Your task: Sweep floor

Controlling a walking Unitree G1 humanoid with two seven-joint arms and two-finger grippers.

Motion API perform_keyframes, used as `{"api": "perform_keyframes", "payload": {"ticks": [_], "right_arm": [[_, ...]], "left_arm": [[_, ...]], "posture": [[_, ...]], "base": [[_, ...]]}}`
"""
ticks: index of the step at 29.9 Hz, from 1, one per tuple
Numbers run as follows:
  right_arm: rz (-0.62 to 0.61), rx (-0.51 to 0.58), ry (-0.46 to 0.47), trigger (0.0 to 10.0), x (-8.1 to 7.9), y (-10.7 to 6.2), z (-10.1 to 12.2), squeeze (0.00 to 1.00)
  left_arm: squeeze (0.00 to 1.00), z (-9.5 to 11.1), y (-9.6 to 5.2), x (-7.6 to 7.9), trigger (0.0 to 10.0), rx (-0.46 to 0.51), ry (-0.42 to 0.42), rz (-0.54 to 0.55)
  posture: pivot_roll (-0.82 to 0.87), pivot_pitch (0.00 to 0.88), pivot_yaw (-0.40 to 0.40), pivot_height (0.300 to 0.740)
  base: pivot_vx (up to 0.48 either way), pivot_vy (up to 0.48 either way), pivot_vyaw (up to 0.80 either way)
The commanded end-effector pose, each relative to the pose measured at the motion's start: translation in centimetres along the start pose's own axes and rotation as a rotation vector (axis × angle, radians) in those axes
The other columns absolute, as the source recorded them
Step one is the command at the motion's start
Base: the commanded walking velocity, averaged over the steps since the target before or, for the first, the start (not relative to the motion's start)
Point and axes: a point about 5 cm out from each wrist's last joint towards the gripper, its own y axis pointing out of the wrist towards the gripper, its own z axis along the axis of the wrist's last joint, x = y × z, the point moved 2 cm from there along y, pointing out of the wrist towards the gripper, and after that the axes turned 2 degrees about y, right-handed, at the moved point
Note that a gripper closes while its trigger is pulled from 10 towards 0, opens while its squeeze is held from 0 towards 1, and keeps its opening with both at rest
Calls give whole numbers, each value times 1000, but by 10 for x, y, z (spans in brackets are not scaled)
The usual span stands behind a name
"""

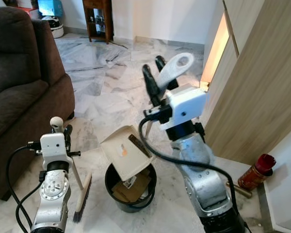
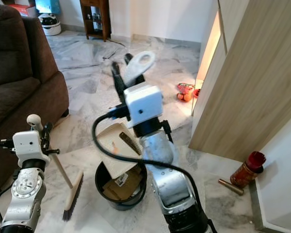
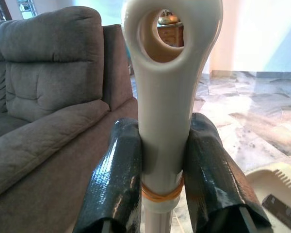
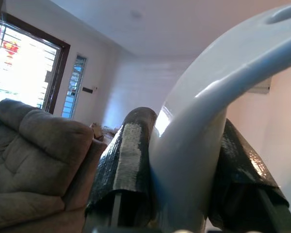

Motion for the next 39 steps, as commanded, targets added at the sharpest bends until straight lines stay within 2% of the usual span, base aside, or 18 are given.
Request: {"api": "perform_keyframes", "payload": {"ticks": [1,3,7,13,19,32,36,38,39], "right_arm": [[17,159,-11,10000,-8,3,33,0],[46,178,1,10000,-17,1,37,0],[68,191,-1,10000,-23,0,40,0],[157,240,-34,10000,-40,-4,49,0],[181,238,-57,10000,-45,-5,47,0],[176,230,-149,10000,-44,-6,42,0],[119,196,-168,10000,-34,-3,35,0],[52,170,-192,10000,-18,1,29,0],[47,168,-194,10000,-16,1,29,0]], "left_arm": [[0,12,4,-1,10000,60,-6,6],[0,12,4,-1,10000,59,-7,6],[0,12,4,-1,10000,60,-7,7],[0,12,3,-1,10000,60,-9,8],[0,12,3,0,10000,59,-10,8],[0,12,3,0,10000,56,-10,2],[0,11,3,1,10000,55,-11,0],[0,11,3,2,10000,54,-13,-2],[0,11,3,2,10000,54,-13,-2]], "posture": [[59,33,-27,740],[59,37,-28,740],[59,37,-28,740],[60,39,-30,740],[58,42,-31,740],[58,45,-32,740],[57,45,-32,740],[57,45,-32,740],[57,45,-32,740]], "base": [[0,0,0],[0,0,0],[0,0,0],[0,0,0],[0,0,0],[0,0,0],[0,0,0],[0,0,0],[0,0,0]]}}
